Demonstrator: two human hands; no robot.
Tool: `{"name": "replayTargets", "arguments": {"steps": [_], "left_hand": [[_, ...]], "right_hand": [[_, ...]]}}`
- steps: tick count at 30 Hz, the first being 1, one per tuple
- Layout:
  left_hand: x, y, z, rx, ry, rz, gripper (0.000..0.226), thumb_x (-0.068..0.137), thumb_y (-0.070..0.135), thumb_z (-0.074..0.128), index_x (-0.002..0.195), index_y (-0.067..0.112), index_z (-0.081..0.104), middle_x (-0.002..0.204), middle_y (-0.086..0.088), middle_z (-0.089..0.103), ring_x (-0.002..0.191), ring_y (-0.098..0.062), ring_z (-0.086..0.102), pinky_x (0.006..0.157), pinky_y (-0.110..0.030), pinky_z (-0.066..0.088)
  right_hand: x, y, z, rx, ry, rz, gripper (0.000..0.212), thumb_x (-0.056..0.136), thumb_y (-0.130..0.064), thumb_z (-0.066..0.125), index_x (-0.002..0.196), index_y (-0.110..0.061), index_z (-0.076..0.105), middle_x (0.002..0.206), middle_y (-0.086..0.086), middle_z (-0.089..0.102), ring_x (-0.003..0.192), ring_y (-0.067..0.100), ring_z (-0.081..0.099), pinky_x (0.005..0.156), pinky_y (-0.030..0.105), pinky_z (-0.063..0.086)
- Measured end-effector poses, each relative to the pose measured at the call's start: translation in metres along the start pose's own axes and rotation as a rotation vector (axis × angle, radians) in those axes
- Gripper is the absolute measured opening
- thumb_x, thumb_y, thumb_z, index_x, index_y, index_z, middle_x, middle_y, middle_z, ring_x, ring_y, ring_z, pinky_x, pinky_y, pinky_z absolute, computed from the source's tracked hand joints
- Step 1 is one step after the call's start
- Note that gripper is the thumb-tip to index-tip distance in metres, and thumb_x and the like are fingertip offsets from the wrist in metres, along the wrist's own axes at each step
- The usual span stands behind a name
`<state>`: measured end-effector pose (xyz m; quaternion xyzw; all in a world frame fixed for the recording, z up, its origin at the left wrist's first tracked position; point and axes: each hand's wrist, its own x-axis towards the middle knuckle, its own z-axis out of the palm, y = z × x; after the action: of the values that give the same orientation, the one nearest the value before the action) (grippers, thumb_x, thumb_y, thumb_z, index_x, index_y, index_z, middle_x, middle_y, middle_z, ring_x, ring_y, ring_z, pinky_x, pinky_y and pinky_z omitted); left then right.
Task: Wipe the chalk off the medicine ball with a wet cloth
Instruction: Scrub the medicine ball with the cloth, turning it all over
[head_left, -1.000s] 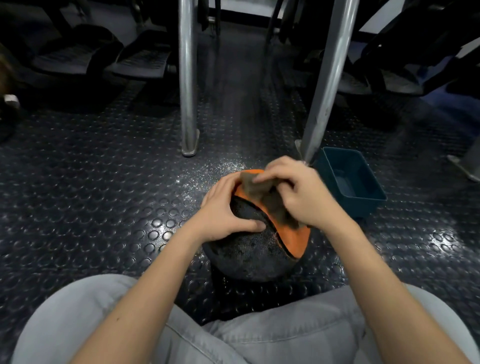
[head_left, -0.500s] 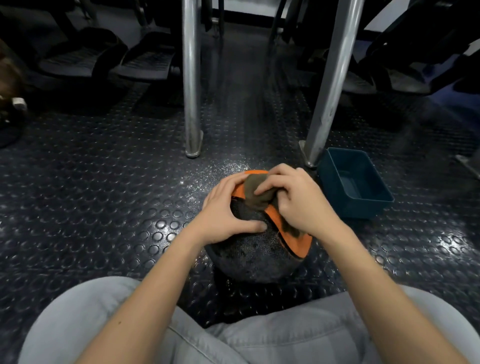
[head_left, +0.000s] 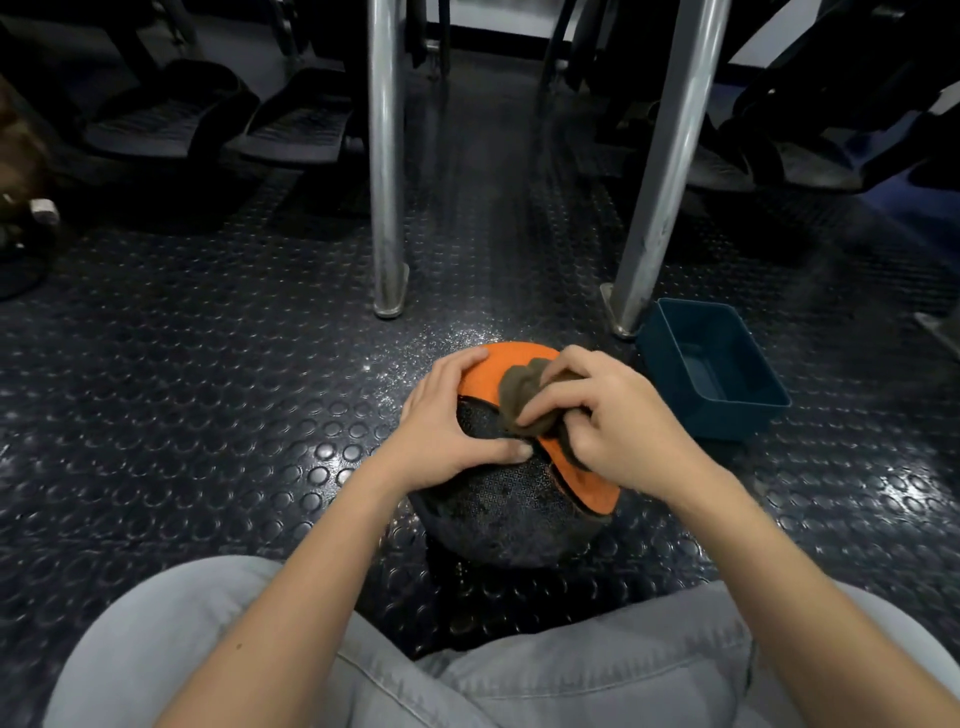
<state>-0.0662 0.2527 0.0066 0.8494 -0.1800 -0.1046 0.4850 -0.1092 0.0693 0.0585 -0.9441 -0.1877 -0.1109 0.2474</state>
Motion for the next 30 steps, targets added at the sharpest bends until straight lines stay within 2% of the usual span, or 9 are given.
{"name": "replayTargets", "arguments": {"steps": [2, 5, 7, 9, 11, 14, 20, 26, 30], "left_hand": [[0.002, 0.001, -0.002, -0.015, -0.028, -0.006, 0.103, 0.039, 0.071, 0.067, 0.130, 0.049, 0.024, 0.131, 0.027, 0.023, 0.133, -0.002, 0.021, 0.117, -0.043, 0.017], [0.004, 0.005, 0.001, -0.005, -0.057, -0.007, 0.108, 0.042, 0.073, 0.066, 0.137, 0.046, 0.022, 0.130, 0.032, 0.019, 0.134, -0.002, 0.017, 0.117, -0.045, 0.016], [0.004, 0.006, 0.003, 0.014, -0.040, 0.012, 0.108, 0.044, 0.073, 0.067, 0.139, 0.045, 0.022, 0.131, 0.032, 0.018, 0.129, 0.004, 0.016, 0.117, -0.045, 0.014], [0.004, 0.005, 0.004, 0.015, -0.023, 0.018, 0.104, 0.044, 0.074, 0.065, 0.135, 0.047, 0.022, 0.132, 0.030, 0.020, 0.125, 0.007, 0.016, 0.117, -0.043, 0.013], [0.003, 0.002, 0.004, 0.015, -0.001, 0.027, 0.105, 0.042, 0.075, 0.061, 0.136, 0.044, 0.024, 0.132, 0.027, 0.022, 0.127, 0.005, 0.018, 0.117, -0.042, 0.014], [0.001, -0.001, 0.003, 0.012, 0.023, 0.044, 0.113, 0.042, 0.074, 0.061, 0.142, 0.035, 0.026, 0.132, 0.024, 0.023, 0.128, 0.004, 0.019, 0.117, -0.041, 0.015], [0.004, 0.007, 0.005, 0.049, -0.026, 0.036, 0.110, 0.050, 0.068, 0.068, 0.145, 0.036, 0.021, 0.131, 0.029, 0.017, 0.123, 0.010, 0.012, 0.117, -0.040, 0.010], [0.005, -0.001, 0.005, 0.024, 0.016, 0.029, 0.119, 0.041, 0.074, 0.060, 0.146, 0.032, 0.024, 0.133, 0.023, 0.020, 0.122, 0.010, 0.013, 0.118, -0.036, 0.010], [0.003, 0.005, 0.005, 0.039, -0.039, 0.021, 0.113, 0.054, 0.068, 0.074, 0.147, 0.035, 0.019, 0.133, 0.029, 0.015, 0.128, 0.007, 0.010, 0.118, -0.040, 0.008]], "right_hand": [[0.009, 0.021, 0.000, 0.051, 0.041, 0.052, 0.048, 0.071, 0.000, 0.037, 0.083, -0.026, 0.075, 0.093, -0.005, 0.058, 0.093, 0.023, 0.055, 0.086, 0.036, 0.045], [0.021, 0.058, -0.002, -0.016, 0.118, 0.382, 0.052, 0.081, 0.008, 0.037, 0.097, -0.027, 0.072, 0.105, -0.003, 0.059, 0.107, 0.023, 0.053, 0.095, 0.031, 0.042], [0.019, 0.064, -0.002, -0.034, 0.132, 0.470, 0.051, 0.083, 0.008, 0.038, 0.102, -0.027, 0.071, 0.112, -0.001, 0.060, 0.112, 0.023, 0.052, 0.093, 0.028, 0.039], [0.012, 0.044, 0.000, -0.020, 0.145, 0.382, 0.049, 0.081, 0.005, 0.039, 0.100, -0.025, 0.072, 0.108, 0.000, 0.062, 0.106, 0.023, 0.054, 0.091, 0.033, 0.043], [0.002, 0.018, 0.004, -0.059, 0.160, 0.153, 0.047, 0.077, -0.005, 0.036, 0.094, -0.026, 0.074, 0.097, -0.001, 0.064, 0.092, 0.025, 0.057, 0.080, 0.036, 0.048], [-0.011, 0.005, 0.006, -0.074, 0.050, -0.140, 0.046, 0.073, -0.011, 0.035, 0.089, -0.026, 0.075, 0.093, -0.004, 0.063, 0.081, 0.021, 0.053, 0.075, 0.029, 0.045], [0.020, 0.053, -0.006, -0.017, 0.125, 0.245, 0.052, 0.077, 0.012, 0.041, 0.090, -0.027, 0.074, 0.100, -0.008, 0.061, 0.100, 0.024, 0.055, 0.092, 0.038, 0.044], [-0.004, 0.005, 0.008, -0.031, 0.022, -0.113, 0.045, 0.070, 0.000, 0.040, 0.084, -0.024, 0.075, 0.095, -0.006, 0.065, 0.080, 0.011, 0.042, 0.076, 0.021, 0.035], [0.020, 0.055, -0.006, -0.012, 0.094, 0.282, 0.053, 0.075, 0.010, 0.040, 0.087, -0.032, 0.070, 0.105, -0.002, 0.065, 0.104, 0.024, 0.056, 0.096, 0.033, 0.043]]}}
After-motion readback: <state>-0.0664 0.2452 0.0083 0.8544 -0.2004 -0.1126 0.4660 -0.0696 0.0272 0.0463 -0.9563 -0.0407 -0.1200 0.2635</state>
